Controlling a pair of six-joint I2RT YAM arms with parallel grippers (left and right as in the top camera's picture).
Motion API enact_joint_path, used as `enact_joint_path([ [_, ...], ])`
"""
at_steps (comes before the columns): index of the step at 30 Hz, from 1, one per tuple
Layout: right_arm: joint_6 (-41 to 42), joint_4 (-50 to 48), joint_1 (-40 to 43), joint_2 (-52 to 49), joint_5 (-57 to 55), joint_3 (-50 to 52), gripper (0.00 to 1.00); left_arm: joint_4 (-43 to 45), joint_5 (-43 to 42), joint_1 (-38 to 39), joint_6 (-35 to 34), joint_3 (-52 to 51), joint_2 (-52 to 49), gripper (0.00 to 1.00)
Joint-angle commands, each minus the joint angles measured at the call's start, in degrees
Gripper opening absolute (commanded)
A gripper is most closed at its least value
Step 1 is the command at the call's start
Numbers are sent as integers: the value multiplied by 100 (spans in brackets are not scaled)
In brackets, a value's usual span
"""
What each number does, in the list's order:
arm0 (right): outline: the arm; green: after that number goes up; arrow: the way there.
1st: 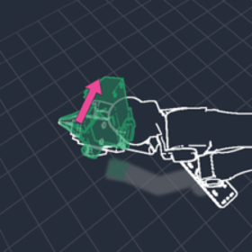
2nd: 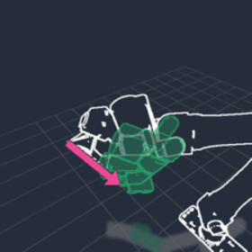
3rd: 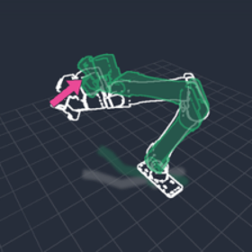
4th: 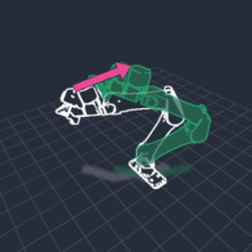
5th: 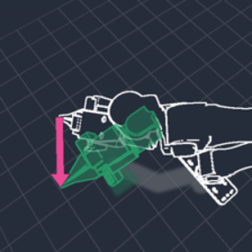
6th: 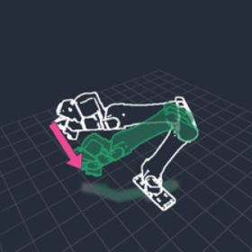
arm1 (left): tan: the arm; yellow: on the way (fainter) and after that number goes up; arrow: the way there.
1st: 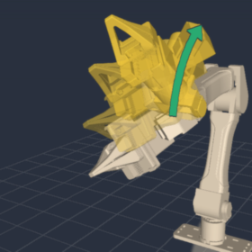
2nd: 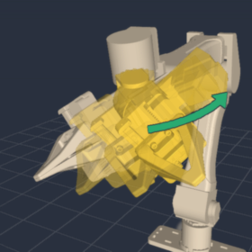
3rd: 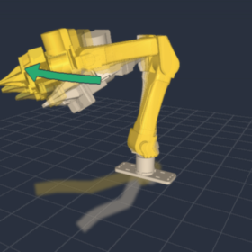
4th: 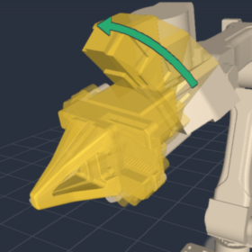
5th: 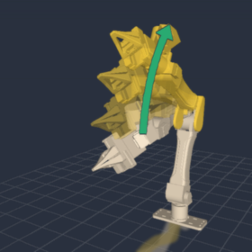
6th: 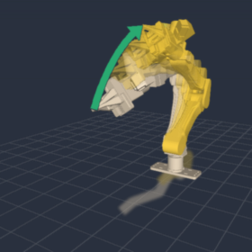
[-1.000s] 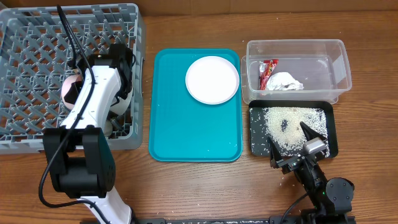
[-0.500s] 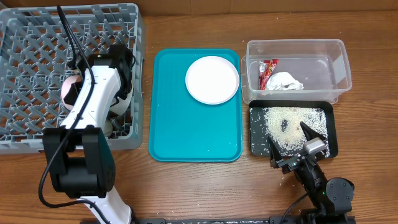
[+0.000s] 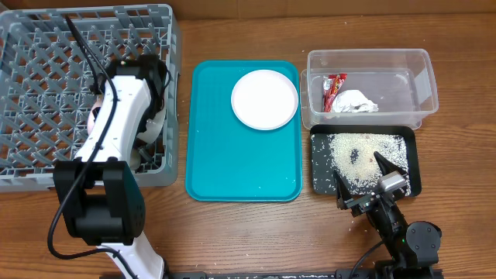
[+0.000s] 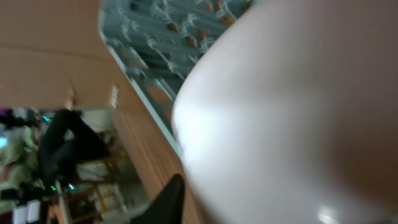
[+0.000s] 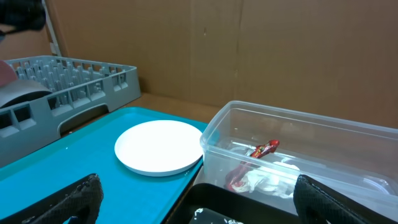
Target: Sort waste into correct bins and load items into the dishwasher
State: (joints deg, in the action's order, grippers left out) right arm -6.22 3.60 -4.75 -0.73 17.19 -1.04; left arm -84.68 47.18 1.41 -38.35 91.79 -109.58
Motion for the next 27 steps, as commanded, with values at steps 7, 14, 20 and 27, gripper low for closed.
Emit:
enact_joint_path([
  [7, 22, -35, 28, 48, 2, 57, 99, -308, -3687, 17, 793, 1714, -35, 54],
  [14, 22, -35, 28, 48, 2, 57, 100, -310, -4817, 52, 1198, 2328, -35, 59],
  [20, 22, -35, 28, 48, 2, 57, 100, 505, -6806, 623, 2981, 2420, -42, 60],
  [27, 22, -35, 28, 48, 2, 57, 100, 37, -4170, 1329, 1821, 2422, 107, 47],
])
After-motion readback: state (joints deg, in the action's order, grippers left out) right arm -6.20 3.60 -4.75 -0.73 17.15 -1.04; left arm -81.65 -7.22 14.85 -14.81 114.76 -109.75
